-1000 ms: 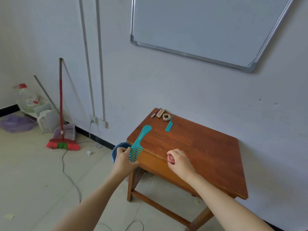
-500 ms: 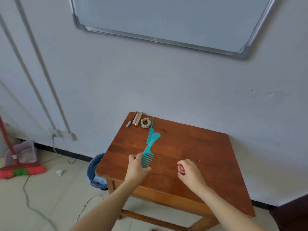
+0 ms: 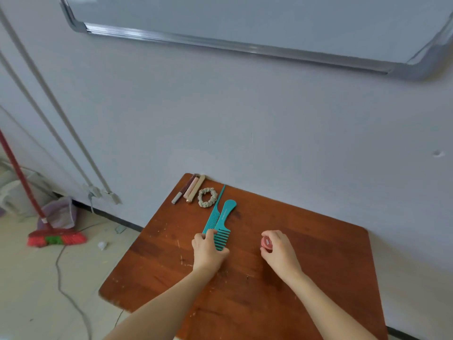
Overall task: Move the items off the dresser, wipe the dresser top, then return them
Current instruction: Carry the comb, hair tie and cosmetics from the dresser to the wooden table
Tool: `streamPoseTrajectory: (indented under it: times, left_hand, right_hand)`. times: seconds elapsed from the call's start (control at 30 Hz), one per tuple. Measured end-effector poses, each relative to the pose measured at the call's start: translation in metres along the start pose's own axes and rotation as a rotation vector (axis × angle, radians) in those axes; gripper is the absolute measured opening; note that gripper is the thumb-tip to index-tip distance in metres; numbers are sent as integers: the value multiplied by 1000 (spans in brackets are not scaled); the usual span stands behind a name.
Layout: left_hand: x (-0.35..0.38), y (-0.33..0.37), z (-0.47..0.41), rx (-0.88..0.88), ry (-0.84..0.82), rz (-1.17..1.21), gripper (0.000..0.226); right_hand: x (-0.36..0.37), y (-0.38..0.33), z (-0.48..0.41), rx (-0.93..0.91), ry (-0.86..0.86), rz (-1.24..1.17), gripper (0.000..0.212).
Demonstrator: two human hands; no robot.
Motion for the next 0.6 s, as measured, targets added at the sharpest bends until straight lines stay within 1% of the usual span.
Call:
streamPoseTrajectory:
  times: [0.1, 0.2, 0.43, 0.6]
  left_hand:
    - [2, 7, -15, 2, 83, -35, 55]
    - [3, 16, -31, 20, 155, -183, 56]
    - [4, 18, -53, 24, 126, -374, 56]
    - [-1, 8, -52, 75, 113, -410, 58]
  right_hand:
    - [3, 6, -9, 13, 3, -24, 37]
    - [3, 12, -18, 27, 9, -35, 38]
    - [3, 8, -40, 45, 28, -47, 38]
    - [10, -3, -54, 30, 41, -24, 37]
Point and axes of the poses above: each hand's wrist, its own z-axis away from the middle knuckle, its own x-axis out of the palm, y = z × x, the point moved 2 cm from there along -z, towards the middle knuckle
